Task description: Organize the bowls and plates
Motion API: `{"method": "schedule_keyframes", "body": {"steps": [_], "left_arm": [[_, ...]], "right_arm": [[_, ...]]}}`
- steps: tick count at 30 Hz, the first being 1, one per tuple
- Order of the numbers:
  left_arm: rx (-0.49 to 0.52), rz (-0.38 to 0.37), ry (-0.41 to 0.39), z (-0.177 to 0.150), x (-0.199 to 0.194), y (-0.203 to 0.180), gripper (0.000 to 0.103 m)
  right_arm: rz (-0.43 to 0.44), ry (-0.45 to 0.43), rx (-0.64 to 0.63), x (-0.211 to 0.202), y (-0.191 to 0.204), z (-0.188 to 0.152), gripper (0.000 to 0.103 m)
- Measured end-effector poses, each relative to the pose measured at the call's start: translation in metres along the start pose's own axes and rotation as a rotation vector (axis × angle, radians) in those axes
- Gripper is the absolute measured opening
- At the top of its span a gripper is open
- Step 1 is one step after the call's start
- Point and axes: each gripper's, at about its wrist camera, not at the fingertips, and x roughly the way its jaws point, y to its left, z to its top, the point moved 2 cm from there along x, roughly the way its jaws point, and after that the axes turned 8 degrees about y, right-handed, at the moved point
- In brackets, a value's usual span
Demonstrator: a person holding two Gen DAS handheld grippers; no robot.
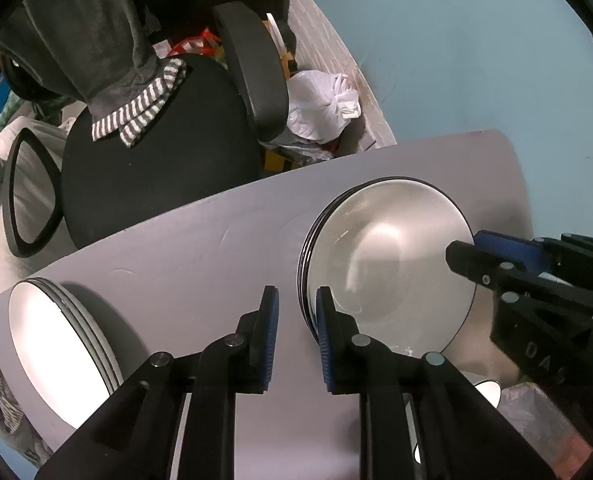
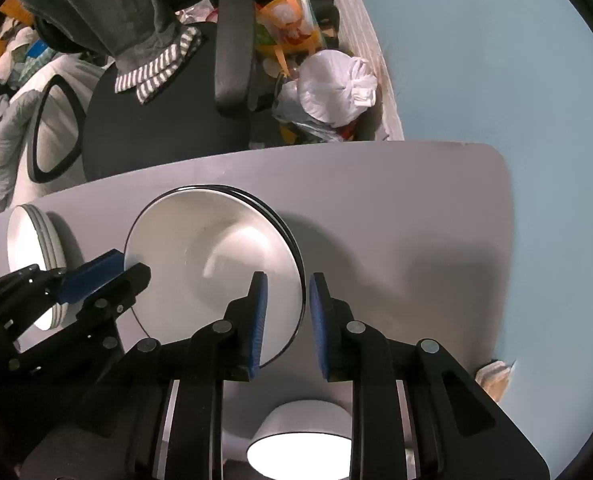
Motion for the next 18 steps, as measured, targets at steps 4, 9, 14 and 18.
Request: {"method": "schedule_keyframes", "body": {"steps": [4, 9, 14, 18], "left_arm": [[-0.01, 0.003, -0.008, -0.001, -0.004, 0.001, 0.023], [-0.025, 0.002, -0.061, -0.007, -0.019, 0.008, 0.044], [0.003, 0.021, -0.082, -0.017, -0.028, 0.008, 0.049], [0.016, 0.023, -0.117, -0.028, -0.039, 0.008, 0.054]], "right_arm": [[-0.018, -0.02, 0.002, -0.006, -0.002, -0.002, 0.024], [-0.051, -0.063, -0.002, -0.018, -0.003, -0.01, 0.038], [-0.096, -0.108, -0.024, -0.031, 0.002, -0.02, 0.043], [-0.134, -0.149, -0.04, -0.043, 0.004, -0.03, 0.048]]}}
